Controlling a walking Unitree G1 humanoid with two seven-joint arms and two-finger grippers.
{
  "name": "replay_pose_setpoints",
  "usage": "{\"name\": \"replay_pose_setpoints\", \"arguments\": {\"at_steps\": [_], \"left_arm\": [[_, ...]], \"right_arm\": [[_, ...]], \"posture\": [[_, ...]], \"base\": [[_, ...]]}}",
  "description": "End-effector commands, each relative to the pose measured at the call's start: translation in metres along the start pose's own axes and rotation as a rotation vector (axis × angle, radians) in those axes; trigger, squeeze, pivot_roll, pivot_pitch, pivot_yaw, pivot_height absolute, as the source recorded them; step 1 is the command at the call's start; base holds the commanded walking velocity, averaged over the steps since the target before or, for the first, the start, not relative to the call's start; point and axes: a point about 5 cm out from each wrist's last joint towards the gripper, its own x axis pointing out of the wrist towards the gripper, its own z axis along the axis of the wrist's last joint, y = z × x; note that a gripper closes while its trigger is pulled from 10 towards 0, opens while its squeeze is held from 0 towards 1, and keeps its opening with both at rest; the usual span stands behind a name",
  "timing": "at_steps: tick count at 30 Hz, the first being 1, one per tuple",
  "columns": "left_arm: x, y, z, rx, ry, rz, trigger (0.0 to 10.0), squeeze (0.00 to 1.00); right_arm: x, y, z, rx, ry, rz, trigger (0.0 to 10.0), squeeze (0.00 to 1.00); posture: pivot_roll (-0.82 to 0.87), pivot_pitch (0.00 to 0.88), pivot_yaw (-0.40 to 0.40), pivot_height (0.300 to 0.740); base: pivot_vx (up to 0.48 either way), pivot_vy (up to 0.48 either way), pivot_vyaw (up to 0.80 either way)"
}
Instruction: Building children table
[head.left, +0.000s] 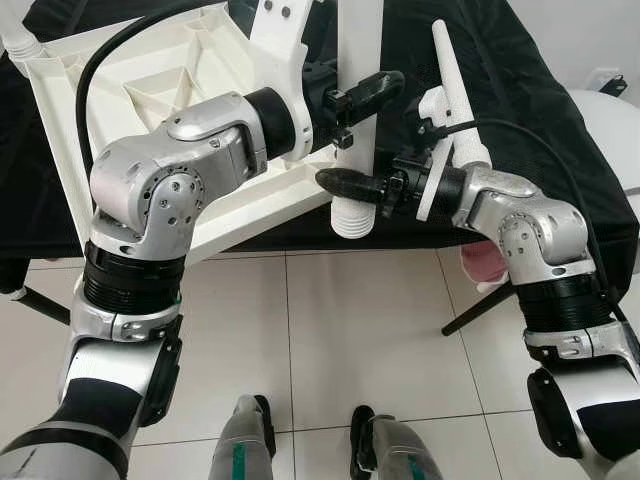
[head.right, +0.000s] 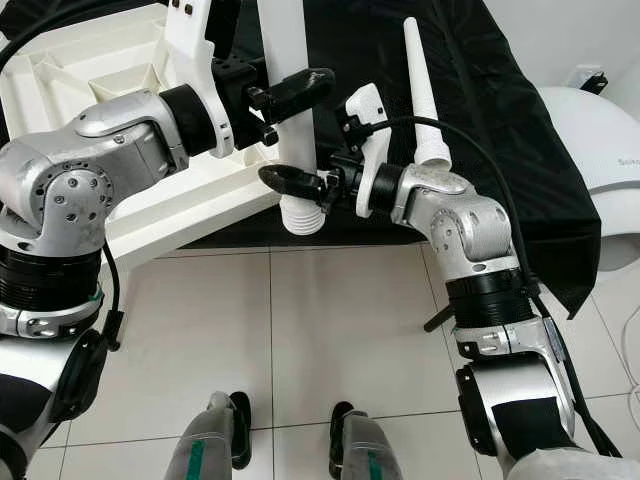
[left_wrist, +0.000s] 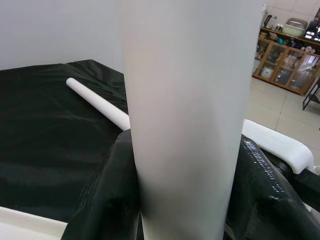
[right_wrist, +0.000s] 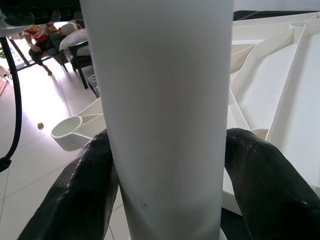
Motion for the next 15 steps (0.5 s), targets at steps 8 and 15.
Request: {"name": "replay_pose_setpoints", "arguments": {"at_steps": [8, 15], "left_arm": [[0.0003, -0.0104, 0.0057, 0.019, -0.014, -0.130, 10.0, 0.00], [0.0003, -0.0104, 0.0058, 0.026, -0.011, -0.131, 10.0, 0.00]], "right_arm": [[0.0004, 0.0002, 0.0013, 0.004, -0.003, 0.007, 0.0, 0.00], [0.0011, 0.0006, 0.0001, 0.014, -0.003, 0.012, 0.0, 0.00]], "posture": [[-0.03, 0.170, -0.012, 0.740], [-0.03, 0.170, -0.012, 0.740]], "base": [[0.000, 0.000, 0.00], [0.000, 0.000, 0.00]]}}
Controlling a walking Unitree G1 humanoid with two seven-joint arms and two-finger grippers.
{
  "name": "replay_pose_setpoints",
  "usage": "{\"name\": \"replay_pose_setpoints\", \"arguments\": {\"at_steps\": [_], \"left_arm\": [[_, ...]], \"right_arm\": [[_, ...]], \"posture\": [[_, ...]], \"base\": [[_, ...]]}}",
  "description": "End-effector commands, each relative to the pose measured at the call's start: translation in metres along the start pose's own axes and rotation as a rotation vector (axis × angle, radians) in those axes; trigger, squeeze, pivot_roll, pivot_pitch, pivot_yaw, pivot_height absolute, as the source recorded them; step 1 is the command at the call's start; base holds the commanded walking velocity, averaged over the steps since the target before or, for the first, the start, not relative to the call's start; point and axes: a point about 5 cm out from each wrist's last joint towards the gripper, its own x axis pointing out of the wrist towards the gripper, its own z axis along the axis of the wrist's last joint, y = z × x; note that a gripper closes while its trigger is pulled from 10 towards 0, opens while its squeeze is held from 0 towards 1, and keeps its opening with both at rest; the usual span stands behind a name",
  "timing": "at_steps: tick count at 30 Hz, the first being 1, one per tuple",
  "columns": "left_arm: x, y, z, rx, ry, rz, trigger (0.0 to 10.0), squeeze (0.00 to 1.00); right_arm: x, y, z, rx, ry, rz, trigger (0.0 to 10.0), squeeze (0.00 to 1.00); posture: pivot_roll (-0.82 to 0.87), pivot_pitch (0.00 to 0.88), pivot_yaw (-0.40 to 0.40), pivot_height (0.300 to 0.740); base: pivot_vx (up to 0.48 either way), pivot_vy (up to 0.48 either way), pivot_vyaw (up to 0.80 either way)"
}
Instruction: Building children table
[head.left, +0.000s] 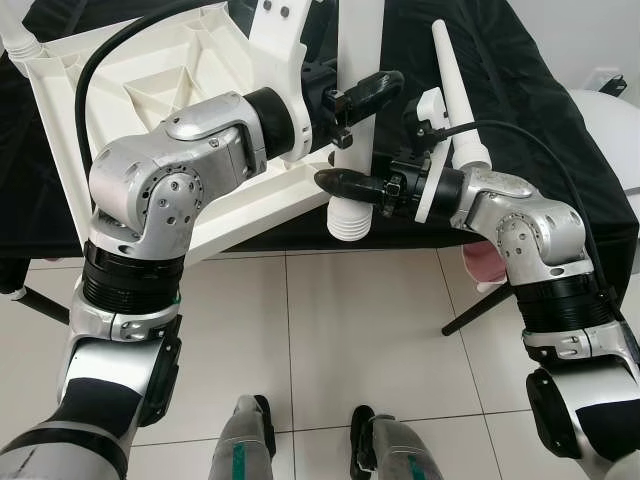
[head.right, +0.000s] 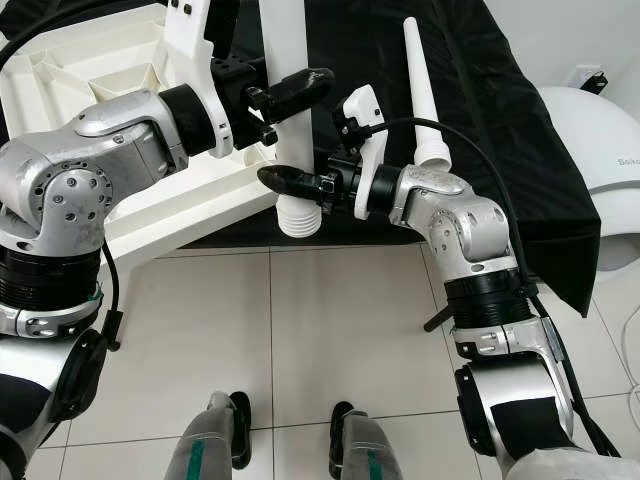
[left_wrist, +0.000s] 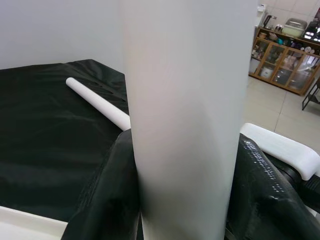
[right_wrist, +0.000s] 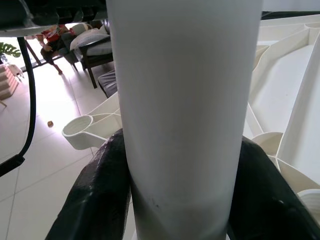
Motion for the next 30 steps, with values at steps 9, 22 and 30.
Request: {"name": "replay_pose_setpoints", "arguments": {"at_steps": [9, 22, 30], "left_arm": [[-0.002, -0.011, 0.006, -0.026, -0.019, -0.155, 10.0, 1.00], [-0.008, 0.000, 0.003, -0.055, -0.004, -0.108, 10.0, 0.00], [-0.018, 0.024, -0.002, -0.126, -0.007, 0.029, 10.0, 0.00]], "right_arm": [[0.000, -0.001, 0.000, -0.002, -0.021, -0.013, 10.0, 0.00], [0.000, -0.006, 0.005, 0.006, -0.092, -0.062, 10.0, 0.00], [-0.005, -0.008, 0.010, 0.001, -0.140, -0.080, 10.0, 0.00]], "posture": [[-0.02, 0.167, -0.013, 0.740], [-0.03, 0.156, -0.016, 0.740], [-0.02, 0.153, -0.020, 0.740]], "base": [[0.000, 0.000, 0.00], [0.000, 0.000, 0.00], [0.000, 0.000, 0.00]]}}
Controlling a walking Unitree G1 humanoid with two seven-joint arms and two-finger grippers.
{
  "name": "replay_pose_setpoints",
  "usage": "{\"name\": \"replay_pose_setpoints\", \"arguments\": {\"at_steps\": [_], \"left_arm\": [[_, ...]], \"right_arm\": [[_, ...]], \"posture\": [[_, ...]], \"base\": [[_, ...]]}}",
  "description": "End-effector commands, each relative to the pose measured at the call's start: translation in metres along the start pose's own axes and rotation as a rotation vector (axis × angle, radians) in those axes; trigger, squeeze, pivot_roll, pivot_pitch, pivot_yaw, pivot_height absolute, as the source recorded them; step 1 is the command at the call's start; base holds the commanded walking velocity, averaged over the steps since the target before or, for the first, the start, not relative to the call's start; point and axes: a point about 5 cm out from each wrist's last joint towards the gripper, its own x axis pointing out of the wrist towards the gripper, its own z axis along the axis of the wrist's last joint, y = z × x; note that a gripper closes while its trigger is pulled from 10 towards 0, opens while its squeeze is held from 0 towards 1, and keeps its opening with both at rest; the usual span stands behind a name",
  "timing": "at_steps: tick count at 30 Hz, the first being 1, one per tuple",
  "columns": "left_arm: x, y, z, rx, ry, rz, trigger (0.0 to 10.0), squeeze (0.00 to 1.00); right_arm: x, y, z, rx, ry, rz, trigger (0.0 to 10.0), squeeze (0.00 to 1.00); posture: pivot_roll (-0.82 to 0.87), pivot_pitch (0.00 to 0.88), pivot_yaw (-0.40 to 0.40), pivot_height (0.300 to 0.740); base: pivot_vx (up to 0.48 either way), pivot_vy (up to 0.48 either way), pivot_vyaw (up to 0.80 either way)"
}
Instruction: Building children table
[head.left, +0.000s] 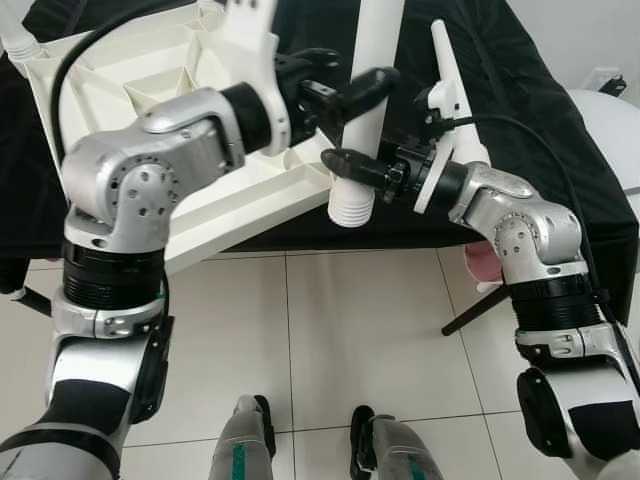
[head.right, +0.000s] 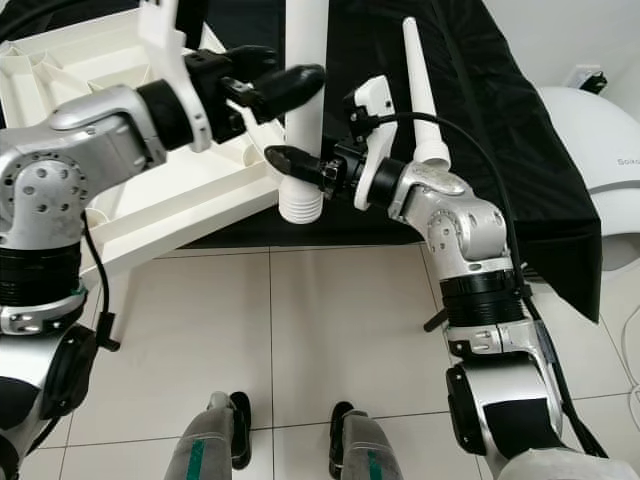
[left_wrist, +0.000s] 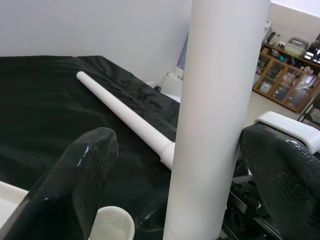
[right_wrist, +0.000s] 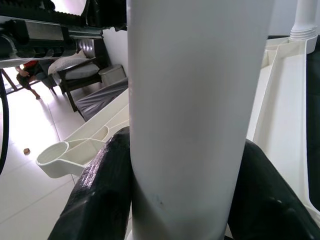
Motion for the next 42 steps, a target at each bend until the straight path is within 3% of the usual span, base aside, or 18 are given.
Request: {"name": "replay_pose_setpoints", "arguments": {"at_steps": [1, 8, 10, 16, 19, 22, 27, 29, 30, 31, 32, 33, 35, 36, 42], "left_arm": [[-0.002, 0.002, -0.003, -0.023, 0.008, -0.020, 10.0, 0.00], [-0.004, 0.009, -0.002, -0.039, -0.005, 0.029, 10.0, 0.00], [-0.014, 0.027, -0.004, -0.074, -0.024, 0.139, 10.0, 0.00], [-0.023, 0.030, -0.011, -0.091, -0.030, 0.159, 10.0, 0.00], [-0.028, 0.034, -0.018, -0.084, -0.008, 0.181, 10.0, 0.00], [-0.031, 0.038, -0.037, -0.015, 0.069, 0.221, 10.0, 0.00], [-0.032, 0.038, -0.047, 0.002, 0.107, 0.233, 10.0, 0.00], [-0.031, 0.036, -0.055, 0.023, 0.135, 0.235, 10.0, 0.00], [-0.030, 0.035, -0.064, 0.058, 0.176, 0.249, 10.0, 0.00], [-0.029, 0.035, -0.075, 0.112, 0.224, 0.277, 10.0, 0.00], [-0.029, 0.035, -0.075, 0.112, 0.224, 0.277, 10.0, 0.00], [-0.027, 0.033, -0.083, 0.161, 0.261, 0.288, 10.0, 0.00], [-0.026, 0.032, -0.089, 0.191, 0.283, 0.293, 10.0, 0.00], [-0.025, 0.029, -0.094, 0.226, 0.304, 0.283, 10.0, 0.00], [-0.023, 0.015, -0.111, 0.262, 0.341, 0.229, 10.0, 0.00]], "right_arm": [[-0.002, 0.000, 0.005, -0.006, -0.036, 0.003, 10.0, 0.00], [-0.002, -0.001, 0.006, -0.003, -0.048, -0.003, 10.0, 0.00], [-0.004, -0.006, 0.009, 0.001, -0.075, -0.045, 10.0, 0.00], [-0.006, -0.013, 0.011, 0.008, -0.103, -0.096, 10.0, 0.00], [-0.009, -0.017, 0.013, 0.018, -0.127, -0.136, 10.0, 0.00], [-0.011, -0.023, 0.014, 0.033, -0.159, -0.187, 10.0, 0.00], [-0.011, -0.025, 0.015, 0.043, -0.185, -0.210, 10.0, 0.00], [-0.012, -0.026, 0.016, 0.050, -0.205, -0.218, 9.5, 0.00], [-0.013, -0.026, 0.017, 0.059, -0.223, -0.226, 6.2, 0.00], [-0.015, -0.027, 0.018, 0.069, -0.243, -0.237, 0.0, 0.00], [-0.015, -0.027, 0.018, 0.069, -0.243, -0.237, 0.0, 0.00], [-0.015, -0.026, 0.018, 0.076, -0.257, -0.245, 4.9, 0.00], [-0.016, -0.026, 0.018, 0.079, -0.265, -0.251, 4.9, 0.00], [-0.016, -0.025, 0.019, 0.081, -0.271, -0.260, 10.0, 0.00], [-0.016, -0.024, 0.017, 0.094, -0.295, -0.291, 10.0, 0.00]], "posture": [[-0.02, 0.153, -0.020, 0.740], [-0.02, 0.153, -0.020, 0.740], [-0.02, 0.156, -0.022, 0.740], [-0.02, 0.166, -0.019, 0.740], [-0.02, 0.173, -0.016, 0.740], [-0.02, 0.181, -0.013, 0.740], [-0.02, 0.186, -0.010, 0.740], [-0.03, 0.190, -0.008, 0.740], [-0.03, 0.190, -0.008, 0.740], [-0.03, 0.190, -0.008, 0.740], [-0.03, 0.190, -0.008, 0.740], [-0.03, 0.190, -0.008, 0.740], [-0.03, 0.190, -0.008, 0.740], [-0.04, 0.192, -0.006, 0.740], [-0.04, 0.194, -0.007, 0.740]], "base": [[0.000, 0.000, 0.00], [0.000, 0.000, 0.00], [0.000, 0.000, 0.00], [0.000, 0.000, 0.00], [0.000, 0.000, 0.00], [0.000, 0.000, 0.00], [0.000, 0.000, 0.00], [0.000, 0.000, 0.00], [0.000, 0.000, 0.00], [0.000, 0.000, 0.00], [0.000, 0.000, 0.00], [0.000, 0.000, 0.00], [0.000, 0.000, 0.00], [0.000, 0.000, 0.00], [0.000, 0.000, 0.00]]}}
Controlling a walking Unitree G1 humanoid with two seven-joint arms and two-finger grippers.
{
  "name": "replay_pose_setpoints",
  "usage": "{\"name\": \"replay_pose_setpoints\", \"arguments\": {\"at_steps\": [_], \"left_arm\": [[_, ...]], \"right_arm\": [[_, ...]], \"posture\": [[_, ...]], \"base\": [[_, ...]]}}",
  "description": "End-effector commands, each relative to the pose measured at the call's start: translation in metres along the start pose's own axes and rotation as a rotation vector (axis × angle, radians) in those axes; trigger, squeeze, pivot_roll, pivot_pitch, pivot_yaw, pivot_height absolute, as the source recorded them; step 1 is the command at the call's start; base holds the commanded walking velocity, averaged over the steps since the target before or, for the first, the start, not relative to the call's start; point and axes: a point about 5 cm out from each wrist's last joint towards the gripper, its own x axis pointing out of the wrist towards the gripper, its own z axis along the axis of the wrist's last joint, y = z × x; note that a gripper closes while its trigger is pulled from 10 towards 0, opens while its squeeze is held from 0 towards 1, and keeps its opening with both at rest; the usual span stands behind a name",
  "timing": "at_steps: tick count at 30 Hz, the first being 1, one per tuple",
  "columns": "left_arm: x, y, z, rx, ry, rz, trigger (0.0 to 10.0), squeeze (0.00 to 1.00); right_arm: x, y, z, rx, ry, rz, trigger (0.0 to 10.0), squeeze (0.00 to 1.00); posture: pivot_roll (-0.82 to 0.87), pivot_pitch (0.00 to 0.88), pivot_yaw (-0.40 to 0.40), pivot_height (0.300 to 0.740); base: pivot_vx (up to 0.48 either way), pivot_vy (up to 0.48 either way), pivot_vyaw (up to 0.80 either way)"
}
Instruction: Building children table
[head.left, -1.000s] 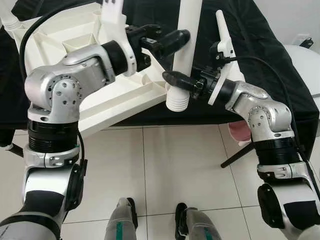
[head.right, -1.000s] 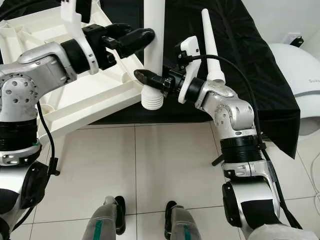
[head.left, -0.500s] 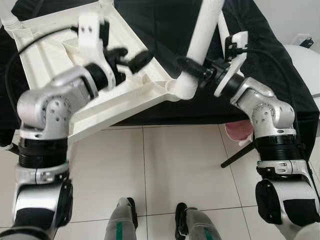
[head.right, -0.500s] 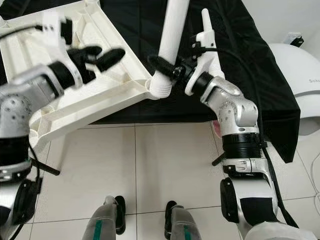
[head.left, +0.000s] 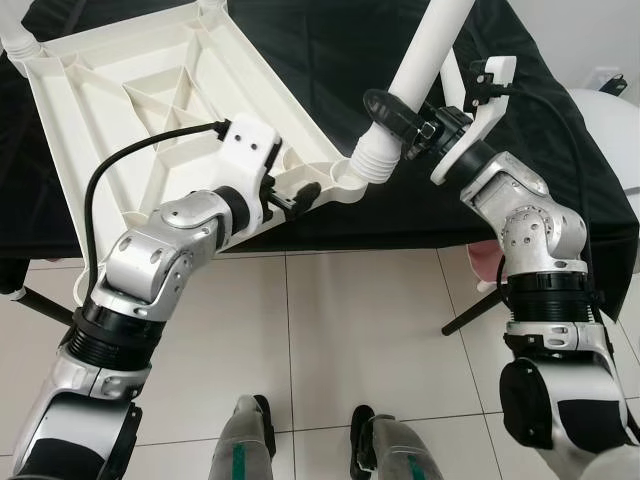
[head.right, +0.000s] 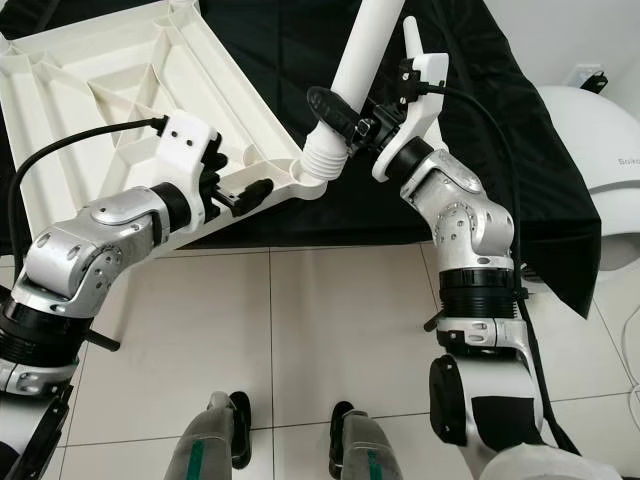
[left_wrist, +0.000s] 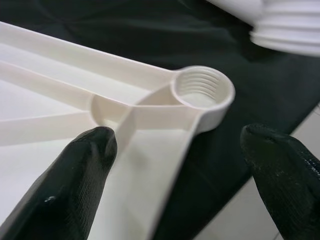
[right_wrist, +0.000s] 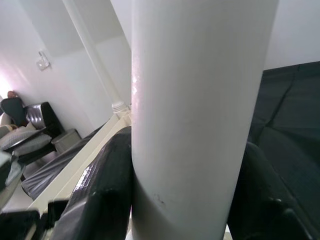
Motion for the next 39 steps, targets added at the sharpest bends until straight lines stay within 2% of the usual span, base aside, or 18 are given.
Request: {"name": "replay_pose_setpoints", "arguments": {"at_steps": [1, 6, 7, 10, 17, 21, 27, 28, 29, 31, 32, 39], "left_arm": [[0.000, -0.006, -0.005, 0.029, 0.012, -0.029, 10.0, 0.00], [0.001, -0.010, -0.007, 0.041, 0.008, -0.036, 10.0, 0.00], [0.001, -0.014, -0.012, 0.077, 0.013, -0.055, 10.0, 0.00], [0.002, -0.016, -0.016, 0.102, 0.021, -0.063, 10.0, 0.00], [0.003, -0.018, -0.021, 0.123, 0.025, -0.083, 10.0, 0.00], [0.006, -0.018, -0.034, 0.161, 0.058, -0.125, 10.0, 0.00], [0.007, -0.017, -0.038, 0.163, 0.062, -0.137, 10.0, 0.00], [0.008, -0.017, -0.040, 0.166, 0.064, -0.145, 5.7, 0.00], [0.009, -0.017, -0.041, 0.153, 0.059, -0.159, 0.0, 0.00], [0.009, -0.017, -0.043, 0.160, 0.066, -0.163, 0.0, 0.00], [0.011, -0.016, -0.045, 0.166, 0.076, -0.150, 10.0, 0.00], [0.012, -0.016, -0.051, 0.182, 0.101, -0.174, 10.0, 0.00]], "right_arm": [[-0.003, 0.001, 0.004, -0.006, -0.036, -0.003, 10.0, 0.00], [-0.004, 0.001, 0.004, -0.006, -0.040, -0.007, 10.0, 0.00], [-0.003, 0.001, 0.003, -0.008, -0.042, -0.010, 10.0, 0.00], [-0.003, 0.002, 0.003, -0.009, -0.043, -0.011, 10.0, 0.00], [-0.004, 0.004, 0.001, -0.005, -0.037, -0.007, 10.0, 0.00], [-0.005, 0.007, -0.001, -0.014, -0.029, -0.001, 10.0, 0.00], [-0.006, 0.007, -0.001, -0.015, -0.029, -0.001, 10.0, 0.00], [-0.007, 0.007, -0.001, -0.015, -0.029, -0.001, 10.0, 0.00], [-0.007, 0.007, -0.001, -0.016, -0.029, -0.002, 10.0, 0.00], [-0.008, 0.007, 0.000, -0.019, -0.029, -0.001, 10.0, 0.00], [-0.008, 0.007, 0.000, -0.020, -0.030, -0.001, 10.0, 0.00], [-0.008, 0.007, 0.001, -0.025, -0.029, 0.000, 10.0, 0.00]], "posture": [[-0.04, 0.194, -0.007, 0.740], [-0.04, 0.194, -0.007, 0.740], [-0.04, 0.190, -0.010, 0.740], [-0.04, 0.190, -0.012, 0.740], [-0.04, 0.186, -0.016, 0.740], [-0.04, 0.182, -0.011, 0.740], [-0.05, 0.180, -0.011, 0.740], [-0.05, 0.180, -0.011, 0.740], [-0.05, 0.176, -0.010, 0.740], [-0.05, 0.176, -0.010, 0.740], [-0.06, 0.172, -0.008, 0.740], [-0.06, 0.167, -0.008, 0.740]], "base": [[0.000, 0.000, 0.00], [0.000, 0.000, 0.00], [0.000, 0.000, 0.00], [0.000, 0.000, 0.00], [0.000, 0.000, 0.00], [0.000, 0.000, 0.00], [0.000, 0.000, 0.00], [0.000, 0.000, 0.00], [0.000, 0.000, 0.00], [0.000, 0.000, 0.00], [0.000, 0.000, 0.00], [0.000, 0.000, 0.00]]}}
